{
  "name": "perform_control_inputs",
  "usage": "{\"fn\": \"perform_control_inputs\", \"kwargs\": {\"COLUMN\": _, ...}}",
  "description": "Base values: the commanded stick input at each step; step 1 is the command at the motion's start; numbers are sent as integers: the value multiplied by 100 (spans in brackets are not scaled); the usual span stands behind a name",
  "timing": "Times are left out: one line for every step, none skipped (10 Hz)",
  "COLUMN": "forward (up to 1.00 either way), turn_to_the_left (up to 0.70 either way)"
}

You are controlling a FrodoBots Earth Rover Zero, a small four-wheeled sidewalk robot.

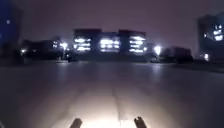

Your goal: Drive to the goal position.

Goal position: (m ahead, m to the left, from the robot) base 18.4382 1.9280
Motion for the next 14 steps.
{"fn": "perform_control_inputs", "kwargs": {"forward": 100, "turn_to_the_left": 0}}
{"fn": "perform_control_inputs", "kwargs": {"forward": 100, "turn_to_the_left": 0}}
{"fn": "perform_control_inputs", "kwargs": {"forward": 100, "turn_to_the_left": 0}}
{"fn": "perform_control_inputs", "kwargs": {"forward": 100, "turn_to_the_left": 0}}
{"fn": "perform_control_inputs", "kwargs": {"forward": 100, "turn_to_the_left": 0}}
{"fn": "perform_control_inputs", "kwargs": {"forward": 100, "turn_to_the_left": 0}}
{"fn": "perform_control_inputs", "kwargs": {"forward": 100, "turn_to_the_left": 0}}
{"fn": "perform_control_inputs", "kwargs": {"forward": 100, "turn_to_the_left": 0}}
{"fn": "perform_control_inputs", "kwargs": {"forward": 100, "turn_to_the_left": 0}}
{"fn": "perform_control_inputs", "kwargs": {"forward": 100, "turn_to_the_left": 0}}
{"fn": "perform_control_inputs", "kwargs": {"forward": 100, "turn_to_the_left": 0}}
{"fn": "perform_control_inputs", "kwargs": {"forward": 100, "turn_to_the_left": 0}}
{"fn": "perform_control_inputs", "kwargs": {"forward": 100, "turn_to_the_left": -4}}
{"fn": "perform_control_inputs", "kwargs": {"forward": 100, "turn_to_the_left": -40}}
